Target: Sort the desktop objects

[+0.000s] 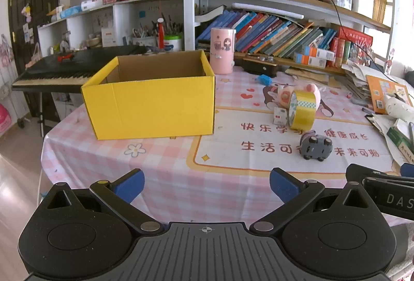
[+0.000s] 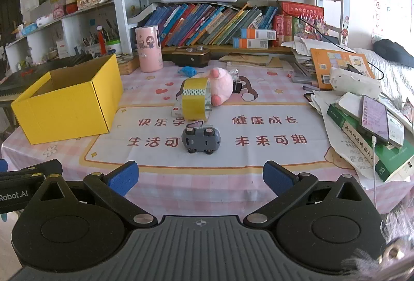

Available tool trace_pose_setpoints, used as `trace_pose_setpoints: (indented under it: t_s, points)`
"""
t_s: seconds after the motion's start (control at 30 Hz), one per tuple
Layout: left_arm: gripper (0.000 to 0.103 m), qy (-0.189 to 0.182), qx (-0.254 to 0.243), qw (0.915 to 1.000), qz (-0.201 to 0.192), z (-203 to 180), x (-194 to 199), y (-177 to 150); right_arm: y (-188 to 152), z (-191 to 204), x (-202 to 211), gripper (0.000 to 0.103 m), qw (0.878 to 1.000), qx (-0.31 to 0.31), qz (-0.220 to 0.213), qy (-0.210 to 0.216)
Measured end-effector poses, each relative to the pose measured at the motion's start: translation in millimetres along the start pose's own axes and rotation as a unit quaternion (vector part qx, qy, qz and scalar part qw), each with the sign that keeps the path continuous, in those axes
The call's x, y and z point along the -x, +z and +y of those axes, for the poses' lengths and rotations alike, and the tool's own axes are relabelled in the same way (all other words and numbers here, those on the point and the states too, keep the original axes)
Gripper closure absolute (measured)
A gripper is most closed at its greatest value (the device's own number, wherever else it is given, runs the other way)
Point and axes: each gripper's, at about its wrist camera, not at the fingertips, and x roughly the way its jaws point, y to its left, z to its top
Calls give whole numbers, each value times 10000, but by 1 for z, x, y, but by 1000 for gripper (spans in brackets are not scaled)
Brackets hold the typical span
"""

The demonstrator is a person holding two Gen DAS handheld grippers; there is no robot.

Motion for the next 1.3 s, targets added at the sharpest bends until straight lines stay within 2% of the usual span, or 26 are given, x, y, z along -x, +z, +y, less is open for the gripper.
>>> trace_pose_setpoints:
  t_s: [1.3]
  points:
    - [0,-69,-59,9999,133,2,-7,1,3,3,-5,0,9999,-6,133,-61]
